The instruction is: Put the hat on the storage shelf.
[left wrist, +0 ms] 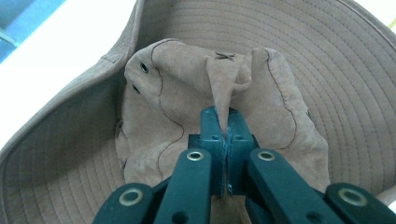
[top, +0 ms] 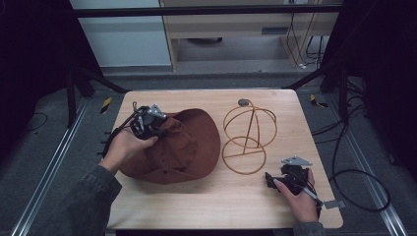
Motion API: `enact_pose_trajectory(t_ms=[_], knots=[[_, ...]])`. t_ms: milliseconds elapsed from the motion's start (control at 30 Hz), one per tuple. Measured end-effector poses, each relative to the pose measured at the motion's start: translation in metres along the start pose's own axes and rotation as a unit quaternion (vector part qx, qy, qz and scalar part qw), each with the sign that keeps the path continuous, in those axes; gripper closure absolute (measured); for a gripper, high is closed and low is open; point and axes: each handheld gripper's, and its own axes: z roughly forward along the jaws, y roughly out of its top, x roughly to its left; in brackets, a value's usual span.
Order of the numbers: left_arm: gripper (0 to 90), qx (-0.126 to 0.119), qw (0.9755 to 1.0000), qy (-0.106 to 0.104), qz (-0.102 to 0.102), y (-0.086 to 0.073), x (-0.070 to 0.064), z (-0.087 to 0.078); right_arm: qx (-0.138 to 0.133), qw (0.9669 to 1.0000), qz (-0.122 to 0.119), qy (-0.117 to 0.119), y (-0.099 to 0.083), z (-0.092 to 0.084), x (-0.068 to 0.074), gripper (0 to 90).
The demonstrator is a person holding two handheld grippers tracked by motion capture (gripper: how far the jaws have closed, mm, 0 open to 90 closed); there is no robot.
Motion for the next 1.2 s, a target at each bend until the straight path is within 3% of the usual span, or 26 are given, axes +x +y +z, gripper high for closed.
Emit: enact_pose_trajectory(t_ms=[467, 600, 800, 1200], knots=[[88.7, -0.042, 0.9990, 0.016, 0.005, -0.010, -0.010, -0.065, 0.000, 1.0000, 0.000, 0.000, 0.000, 0.000, 0.000, 0.4], [88.6, -0.054, 0.9985, 0.002, 0.005, -0.011, -0.013, -0.078, 0.000, 1.0000, 0.000, 0.000, 0.000, 0.000, 0.000, 0.4], [88.6, -0.073, 0.9973, 0.000, 0.009, -0.008, -0.016, -0.095, 0.000, 1.0000, 0.000, 0.000, 0.000, 0.000, 0.000, 0.4], [88.6, -0.080, 0.9966, 0.007, 0.019, -0.005, -0.016, -0.117, 0.000, 1.0000, 0.000, 0.000, 0.000, 0.000, 0.000, 0.4]])
